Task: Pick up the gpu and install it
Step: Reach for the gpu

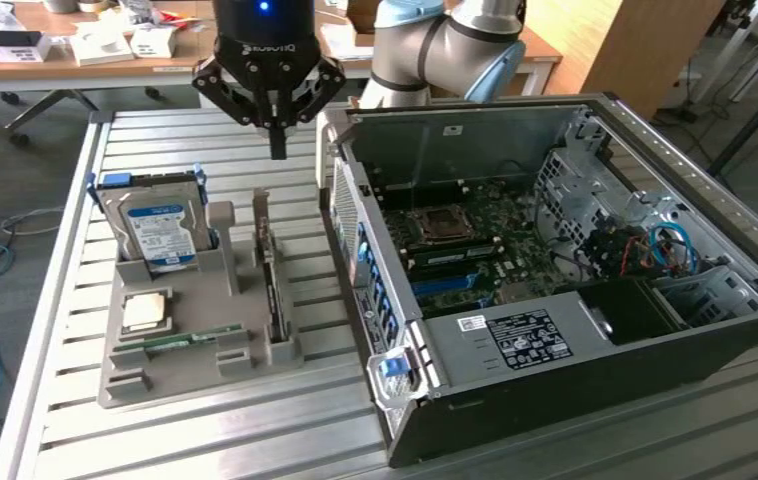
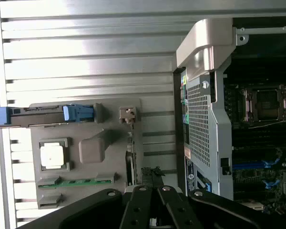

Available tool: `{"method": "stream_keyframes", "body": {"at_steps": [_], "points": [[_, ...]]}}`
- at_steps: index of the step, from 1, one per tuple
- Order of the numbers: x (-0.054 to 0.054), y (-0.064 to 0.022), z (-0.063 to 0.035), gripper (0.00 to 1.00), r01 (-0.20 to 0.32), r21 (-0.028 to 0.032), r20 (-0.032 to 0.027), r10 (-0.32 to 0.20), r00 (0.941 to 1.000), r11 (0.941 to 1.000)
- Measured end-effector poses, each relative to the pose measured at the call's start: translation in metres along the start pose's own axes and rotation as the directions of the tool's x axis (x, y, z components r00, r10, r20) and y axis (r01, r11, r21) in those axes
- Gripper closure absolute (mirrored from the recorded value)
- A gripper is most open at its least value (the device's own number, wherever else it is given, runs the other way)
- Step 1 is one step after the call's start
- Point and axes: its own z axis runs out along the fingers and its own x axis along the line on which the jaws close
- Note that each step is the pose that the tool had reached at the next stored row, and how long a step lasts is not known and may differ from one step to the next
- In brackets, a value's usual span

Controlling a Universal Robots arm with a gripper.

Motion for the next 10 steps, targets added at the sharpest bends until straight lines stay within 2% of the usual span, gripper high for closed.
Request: {"method": "stream_keyframes", "body": {"at_steps": [10], "points": [[0.0000, 0.0000, 0.0000, 0.89, 0.000, 0.0000, 0.0000, 0.000, 1.0000, 1.0000]]}}
